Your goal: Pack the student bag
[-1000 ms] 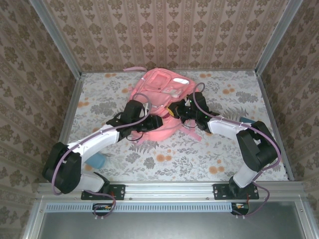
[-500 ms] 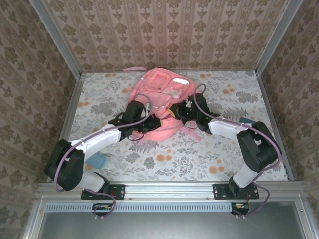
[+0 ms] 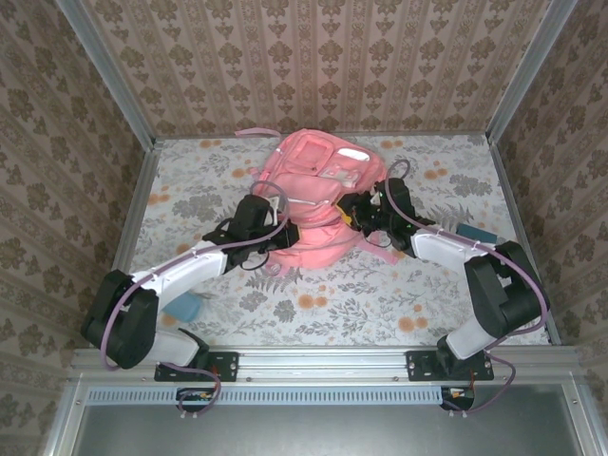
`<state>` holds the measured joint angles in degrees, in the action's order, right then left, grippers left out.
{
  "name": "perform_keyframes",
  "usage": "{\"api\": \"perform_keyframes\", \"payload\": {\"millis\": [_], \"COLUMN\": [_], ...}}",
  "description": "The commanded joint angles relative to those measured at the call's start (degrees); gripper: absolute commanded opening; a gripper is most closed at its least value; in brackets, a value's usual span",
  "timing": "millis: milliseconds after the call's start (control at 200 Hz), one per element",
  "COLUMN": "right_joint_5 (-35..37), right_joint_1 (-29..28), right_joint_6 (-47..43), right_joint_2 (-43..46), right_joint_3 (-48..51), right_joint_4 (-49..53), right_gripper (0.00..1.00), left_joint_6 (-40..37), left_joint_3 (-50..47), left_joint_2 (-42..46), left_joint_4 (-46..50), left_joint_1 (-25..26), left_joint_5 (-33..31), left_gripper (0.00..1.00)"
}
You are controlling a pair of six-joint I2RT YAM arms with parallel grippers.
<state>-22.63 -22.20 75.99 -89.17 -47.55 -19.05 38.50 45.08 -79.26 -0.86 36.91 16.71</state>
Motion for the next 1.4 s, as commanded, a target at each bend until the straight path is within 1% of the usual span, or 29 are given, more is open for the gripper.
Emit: {"api": "perform_keyframes", "payload": {"millis": [0,215,325,375,460,485,570,640,700,830,895,935,1050,1120,1180,1220,1260,1305,1335,1370,1395], "right_joint_5": [1.06,2.21,4.6,5.43,5.58,5.58,5.14,5.72,6.27,6.64,6.34,5.62,2.53,0.6,-0.19,-0.5,-0.57,-0.54,-0.62,-0.57,-0.63], "right_joint_1": [-2.38,-5.93,-7.5,-7.92,-8.08,-8.04,-8.04,-7.8,-7.04,-3.95,-2.24,-1.16,2.43,4.45,5.8,6.42,6.72,6.66,6.65,6.42,6.39], "right_joint_6": [-0.47,3.36,3.73,3.73,3.9,3.99,4.0,3.13,1.76,-1.49,-3.44,-4.82,-7.81,-9.08,-10.25,-10.8,-10.95,-10.57,-9.92,-8.99,-8.29], "right_joint_2": [2.4,3.45,4.67,4.81,4.28,4.05,3.35,3.77,4.81,8.27,9.09,11.35,11.67,10.94,10.19,9.9,9.89,9.89,9.89,10.09,10.27], "right_joint_3": [-0.31,1.36,1.89,2.02,2.03,1.94,1.68,1.59,1.49,2.47,2.72,2.51,1.64,1.08,0.33,0.02,-0.15,-0.26,-0.11,0.31,0.62], "right_joint_4": [0.31,-1.2,-1.04,-1.14,-1.7,-1.66,-1.75,-0.02,2.6,6.13,7.94,9.02,11.07,11.0,11.7,11.75,11.84,11.63,11.22,10.61,10.06], "right_gripper": [0.51,0.52,0.57,0.56,0.51,0.49,0.32,0.18,0.11,0.04,0.03,0.03,0.02,0.02,0.03,0.05,0.09,0.18,0.27,0.4,0.47], "left_joint_6": [-5.71,-7.19,-7.04,-6.95,-6.65,-6.76,-7.23,-8.36,-9.23,-10.24,-10.59,-10.87,-11.58,-11.87,-12.47,-12.91,-12.93,-12.91,-13.26,-13.71,-14.22], "left_joint_3": [3.43,6.02,6.95,6.92,6.95,7.03,6.95,6.8,6.45,2.95,0.5,-1.05,-3.78,-4.25,-3.77,-3.18,-2.39,-1.57,-0.92,-0.07,0.51], "left_joint_2": [-1.21,-2.91,-4.18,-4.55,-4.92,-4.93,-4.36,-3.11,-1.94,0.98,2.47,3.41,4.64,4.5,4.02,3.54,3.0,2.36,1.99,1.78,1.67], "left_joint_4": [-5.47,-7.74,-7.75,-8.3,-8.65,-8.63,-7.59,-4.51,-1.04,2.46,2.81,2.82,1.55,0.08,-1.76,-2.97,-4.4,-5.77,-6.33,-6.61,-6.52], "left_joint_1": [3.29,7.71,8.78,8.93,9.05,9.1,9.17,9.07,8.6,5.69,3.61,2.29,-1.81,-3.83,-4.46,-4.47,-4.27,-3.69,-3.16,-2.22,-1.54], "left_joint_5": [2.9,5.32,4.83,4.88,4.99,5.0,3.97,0.9,-1.93,-4.05,-4.05,-4.05,-2.96,-1.52,-0.3,1.21,2.82,4.39,5.08,5.26,5.34], "left_gripper": [0.0,0.0,0.0,0.0,0.0,0.0,0.0,0.0,0.0,0.0,0.0,0.0,0.0,0.0,0.0,0.0,0.0,0.0,0.0,0.0,0.0]}}
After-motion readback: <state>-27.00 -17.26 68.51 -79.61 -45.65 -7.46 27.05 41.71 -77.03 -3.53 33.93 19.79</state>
